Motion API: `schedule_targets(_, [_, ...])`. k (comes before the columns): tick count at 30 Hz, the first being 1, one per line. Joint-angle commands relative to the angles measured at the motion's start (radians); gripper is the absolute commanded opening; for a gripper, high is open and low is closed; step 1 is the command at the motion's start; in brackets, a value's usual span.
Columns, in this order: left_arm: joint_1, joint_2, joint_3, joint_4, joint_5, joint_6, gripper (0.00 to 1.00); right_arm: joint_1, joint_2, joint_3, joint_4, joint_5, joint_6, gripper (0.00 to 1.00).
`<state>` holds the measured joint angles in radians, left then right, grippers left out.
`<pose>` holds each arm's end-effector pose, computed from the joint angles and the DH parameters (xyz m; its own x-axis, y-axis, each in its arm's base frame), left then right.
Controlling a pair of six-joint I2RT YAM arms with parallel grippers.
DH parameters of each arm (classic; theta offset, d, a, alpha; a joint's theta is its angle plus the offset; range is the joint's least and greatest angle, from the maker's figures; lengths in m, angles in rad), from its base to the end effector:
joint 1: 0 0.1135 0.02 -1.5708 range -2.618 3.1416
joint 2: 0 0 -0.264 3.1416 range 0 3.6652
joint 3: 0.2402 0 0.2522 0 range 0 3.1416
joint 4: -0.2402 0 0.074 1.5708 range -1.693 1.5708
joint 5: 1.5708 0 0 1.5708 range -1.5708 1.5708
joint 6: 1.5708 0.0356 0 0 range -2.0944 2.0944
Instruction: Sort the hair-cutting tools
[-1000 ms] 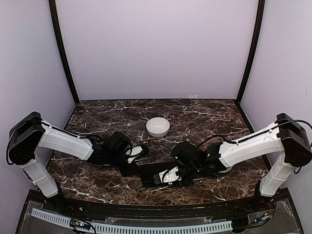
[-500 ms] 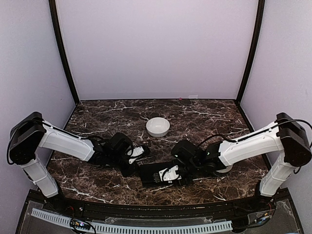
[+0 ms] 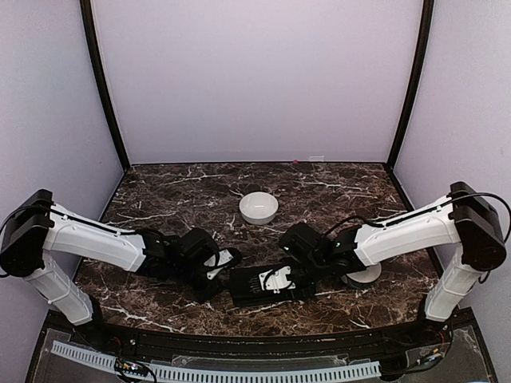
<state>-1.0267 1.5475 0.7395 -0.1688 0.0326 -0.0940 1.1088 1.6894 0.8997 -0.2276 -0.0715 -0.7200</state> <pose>0.1480 -0.2468 0.1510 -0.5082 0.6588 -0.5547 0.8205 0.5661 -0.0794 0.1421 0.2911 0.1508 0.3147 -0.8435 -0.4353 -0.9339 -0.1931 -0.3009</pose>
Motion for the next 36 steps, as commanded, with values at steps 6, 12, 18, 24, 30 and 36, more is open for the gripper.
schedule_targets(6, [-0.09, -0.046, -0.072, 0.18, 0.23, -0.073, 0.0, -0.049, 0.184, -0.03, -0.119, 0.097, 0.06, 0.33])
schedule_targets(12, [-0.09, 0.051, -0.037, 0.297, 0.158, -0.087, 0.0, -0.052, 0.105, -0.033, -0.162, 0.077, 0.069, 0.35])
schedule_targets(18, [-0.088, 0.123, 0.049, 0.165, 0.046, -0.072, 0.0, -0.09, -0.037, 0.015, -0.274, 0.005, 0.071, 0.43])
schedule_targets(24, [-0.075, 0.118, 0.058, 0.125, -0.002, -0.058, 0.0, -0.181, -0.175, 0.055, -0.36, -0.06, 0.034, 0.5])
schedule_targets(30, [-0.03, 0.102, 0.071, 0.066, -0.078, -0.047, 0.0, -0.307, -0.135, 0.043, -0.288, -0.023, -0.003, 0.51])
schedule_targets(36, [0.04, 0.093, 0.101, 0.009, -0.131, -0.043, 0.0, -0.329, -0.04, 0.014, -0.27, -0.059, -0.021, 0.54])
